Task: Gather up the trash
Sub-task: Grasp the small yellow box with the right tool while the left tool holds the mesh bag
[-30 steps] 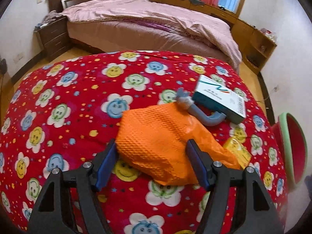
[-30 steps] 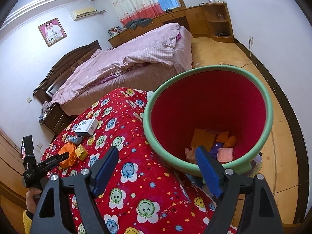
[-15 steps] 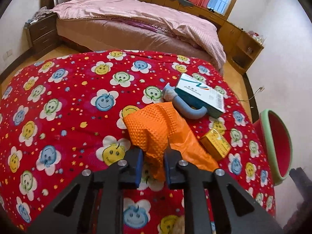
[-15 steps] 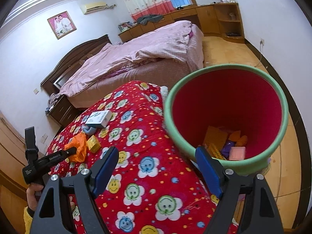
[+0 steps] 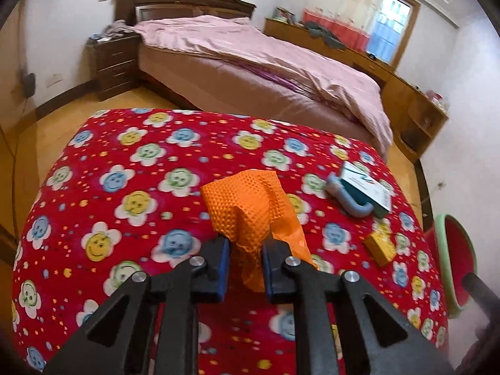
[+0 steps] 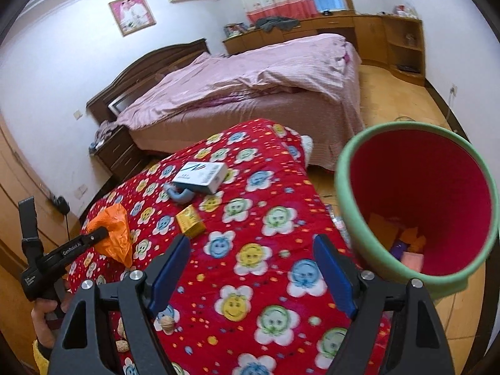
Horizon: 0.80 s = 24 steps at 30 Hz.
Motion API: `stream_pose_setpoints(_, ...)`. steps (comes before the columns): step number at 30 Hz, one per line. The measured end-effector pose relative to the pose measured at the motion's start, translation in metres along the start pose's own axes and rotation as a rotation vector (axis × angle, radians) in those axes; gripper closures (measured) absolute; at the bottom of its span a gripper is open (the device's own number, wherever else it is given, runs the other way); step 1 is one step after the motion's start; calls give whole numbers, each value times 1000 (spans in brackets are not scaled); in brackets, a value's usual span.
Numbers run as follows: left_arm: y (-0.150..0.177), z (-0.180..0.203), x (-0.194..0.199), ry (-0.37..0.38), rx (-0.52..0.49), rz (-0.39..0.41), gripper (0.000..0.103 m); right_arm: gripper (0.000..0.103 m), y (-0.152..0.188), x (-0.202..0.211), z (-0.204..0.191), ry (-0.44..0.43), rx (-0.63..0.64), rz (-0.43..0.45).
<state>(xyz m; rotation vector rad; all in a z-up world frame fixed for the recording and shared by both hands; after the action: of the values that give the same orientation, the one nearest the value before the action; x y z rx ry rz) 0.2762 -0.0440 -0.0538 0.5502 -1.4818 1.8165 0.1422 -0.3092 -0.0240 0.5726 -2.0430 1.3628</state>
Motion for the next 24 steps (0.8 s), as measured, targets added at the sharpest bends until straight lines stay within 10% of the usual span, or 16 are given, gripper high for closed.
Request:
stream_pose_setpoints(13,11,-27,-13,-22,46,-15,86,20,-1,-69,-64,-9,156,-69)
stream_pose_setpoints(24,15,-24,-19,-48,20,-13,86,54,6,-120,-71,9,190,-138)
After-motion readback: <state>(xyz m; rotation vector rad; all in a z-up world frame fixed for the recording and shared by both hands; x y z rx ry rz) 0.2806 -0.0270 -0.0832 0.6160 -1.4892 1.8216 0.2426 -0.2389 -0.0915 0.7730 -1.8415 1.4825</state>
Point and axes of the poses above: each gripper's, at about its wrist camera, not at the fingertips, and x roughly against the way its jaws point, z to its right, y to its underside, the point moved 9 cm from there along -x, roughly the way its jaws point, and after that the axes turned 1 degree about x, right-handed, at the moved point
